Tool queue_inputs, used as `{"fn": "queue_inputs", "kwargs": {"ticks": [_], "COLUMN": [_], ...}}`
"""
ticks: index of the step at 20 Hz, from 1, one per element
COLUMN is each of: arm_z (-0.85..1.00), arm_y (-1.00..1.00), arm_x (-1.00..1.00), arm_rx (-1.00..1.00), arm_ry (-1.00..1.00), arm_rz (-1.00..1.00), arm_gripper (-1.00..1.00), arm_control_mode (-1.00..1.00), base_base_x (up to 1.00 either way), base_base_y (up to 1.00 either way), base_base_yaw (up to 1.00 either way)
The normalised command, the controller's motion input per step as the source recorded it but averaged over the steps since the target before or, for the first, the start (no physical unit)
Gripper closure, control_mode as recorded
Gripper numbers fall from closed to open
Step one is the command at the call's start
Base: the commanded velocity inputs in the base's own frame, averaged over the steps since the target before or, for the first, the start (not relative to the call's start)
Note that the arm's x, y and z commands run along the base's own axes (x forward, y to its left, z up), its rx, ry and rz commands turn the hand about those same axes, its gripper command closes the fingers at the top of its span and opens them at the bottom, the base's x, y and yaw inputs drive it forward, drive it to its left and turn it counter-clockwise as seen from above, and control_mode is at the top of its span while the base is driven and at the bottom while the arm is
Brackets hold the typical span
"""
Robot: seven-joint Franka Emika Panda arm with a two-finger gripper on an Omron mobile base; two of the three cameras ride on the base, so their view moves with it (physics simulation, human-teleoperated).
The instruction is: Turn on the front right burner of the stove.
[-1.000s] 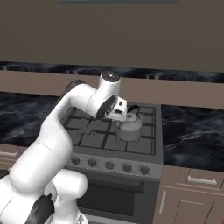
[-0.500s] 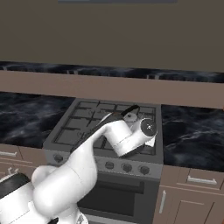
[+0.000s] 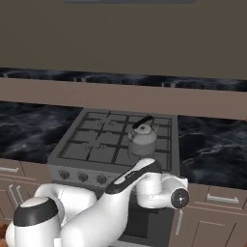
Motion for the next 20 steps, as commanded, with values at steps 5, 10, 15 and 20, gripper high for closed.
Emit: {"fn": "queue_inputs", "kwargs": {"ticks": [5,10,15,20], "arm_z": [-0.21,-0.15,-0.55,-0.43], "arm_y": [-0.11,0.01,0.1,0.0], "arm_x": [-0.37,-0.18,0.0,0.0], "arm_rx": [0.0,0.0,0.0,0.0], "arm_ry": [-0.13,-0.12,-0.14,-0.09], "arm_rz": [0.02,0.0,0.0,-0.02], "arm_gripper": [-1.0,-1.0,-1.0,-1.0], "arm_control_mode": [-1.0,-1.0,-1.0,-1.0], "base_base_x": [0.0,0.0,0.0,0.0], "base_base_y": [0.0,0.0,0.0,0.0], "base_base_yaw": [0.0,0.0,0.0,0.0]}}
